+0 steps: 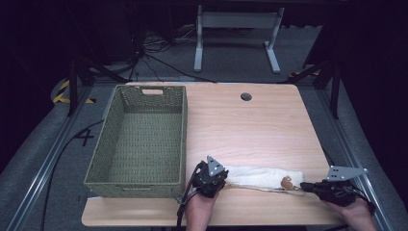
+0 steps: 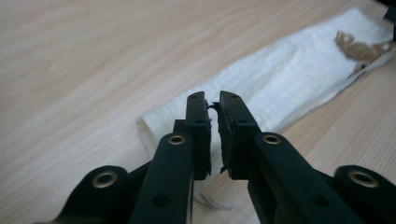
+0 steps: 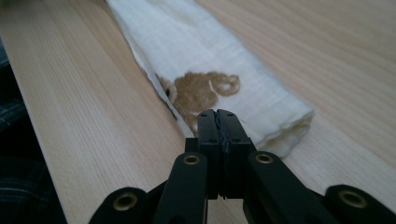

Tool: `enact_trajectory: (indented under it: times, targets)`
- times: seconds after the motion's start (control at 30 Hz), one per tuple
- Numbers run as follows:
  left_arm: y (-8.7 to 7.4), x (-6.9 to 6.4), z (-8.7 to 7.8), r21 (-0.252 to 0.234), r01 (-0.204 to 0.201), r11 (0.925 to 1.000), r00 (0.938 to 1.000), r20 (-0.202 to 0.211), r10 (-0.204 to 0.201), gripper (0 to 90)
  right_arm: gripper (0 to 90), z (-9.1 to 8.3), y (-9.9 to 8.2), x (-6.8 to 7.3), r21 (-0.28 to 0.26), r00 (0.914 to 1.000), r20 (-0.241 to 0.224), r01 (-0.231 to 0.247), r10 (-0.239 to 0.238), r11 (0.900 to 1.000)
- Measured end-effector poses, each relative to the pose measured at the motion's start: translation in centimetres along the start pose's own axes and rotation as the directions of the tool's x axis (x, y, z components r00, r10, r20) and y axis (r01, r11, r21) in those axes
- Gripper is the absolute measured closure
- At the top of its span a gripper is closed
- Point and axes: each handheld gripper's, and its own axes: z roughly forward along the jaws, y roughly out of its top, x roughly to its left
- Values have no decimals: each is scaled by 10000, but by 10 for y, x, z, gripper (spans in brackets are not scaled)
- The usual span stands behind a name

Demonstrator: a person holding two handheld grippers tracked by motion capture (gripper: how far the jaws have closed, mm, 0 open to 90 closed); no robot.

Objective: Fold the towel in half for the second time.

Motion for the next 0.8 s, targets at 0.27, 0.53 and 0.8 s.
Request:
enact_trajectory:
  times: [0.27,0.53,0.8]
  targets:
    - [-6,15,27,790,-247,9966,9985,-473,284,891,897,13,-2,-3,949,9999,-32,170,-167,9953]
    - [2,11,23,686,-443,9967,9979,-432,473,882,897,13,1,-6,774,9999,17,160,-161,9969]
    - [28,1,39,517,-1212,9913,9914,562,1183,897,897,32,25,13,182,9964,-649,555,-542,9983]
